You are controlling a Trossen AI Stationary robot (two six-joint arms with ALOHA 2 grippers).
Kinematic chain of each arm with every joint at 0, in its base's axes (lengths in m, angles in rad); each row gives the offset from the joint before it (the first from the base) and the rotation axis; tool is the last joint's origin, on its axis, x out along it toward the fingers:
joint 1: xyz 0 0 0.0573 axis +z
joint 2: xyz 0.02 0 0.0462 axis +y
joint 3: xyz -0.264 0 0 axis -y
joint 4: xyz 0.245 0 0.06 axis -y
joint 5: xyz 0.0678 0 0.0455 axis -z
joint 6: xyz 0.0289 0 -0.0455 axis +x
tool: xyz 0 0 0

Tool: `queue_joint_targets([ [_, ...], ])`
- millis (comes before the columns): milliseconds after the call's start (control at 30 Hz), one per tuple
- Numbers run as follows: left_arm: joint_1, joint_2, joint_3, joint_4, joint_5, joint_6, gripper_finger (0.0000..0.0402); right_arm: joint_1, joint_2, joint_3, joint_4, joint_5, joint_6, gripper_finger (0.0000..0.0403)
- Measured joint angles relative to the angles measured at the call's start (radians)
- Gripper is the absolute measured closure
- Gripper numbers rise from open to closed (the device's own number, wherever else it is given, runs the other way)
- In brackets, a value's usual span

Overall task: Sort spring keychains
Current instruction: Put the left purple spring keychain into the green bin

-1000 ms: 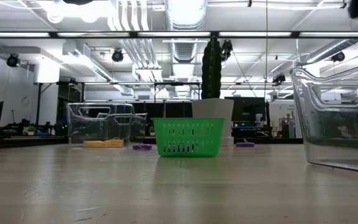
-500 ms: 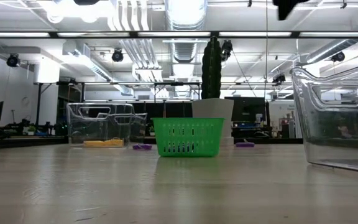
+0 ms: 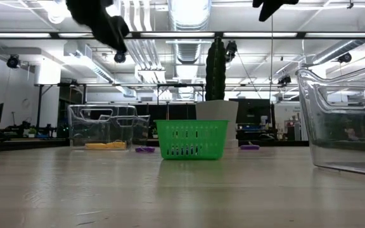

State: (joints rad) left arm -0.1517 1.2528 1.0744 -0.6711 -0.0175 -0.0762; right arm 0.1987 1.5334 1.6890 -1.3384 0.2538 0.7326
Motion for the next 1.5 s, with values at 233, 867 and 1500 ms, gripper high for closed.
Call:
queue_joint_targets([
  [233,0.048,0.151,0.0,-0.028,-0.176,0.274,0.0244,0.039,-0.002,-0.003,0.021,0.004,-0.03,0.0184],
  [867,0.232,0.396,0.0,-0.006,-0.174,0.589,0.0244,0.085,-0.001,-0.006,0.097,0.011,-0.035,0.0184],
  [1500,0.339,0.487,0.054,0.055,-0.15,0.781,0.0244,0.085,0.006,-0.008,0.144,0.011,0.024,0.0184],
])
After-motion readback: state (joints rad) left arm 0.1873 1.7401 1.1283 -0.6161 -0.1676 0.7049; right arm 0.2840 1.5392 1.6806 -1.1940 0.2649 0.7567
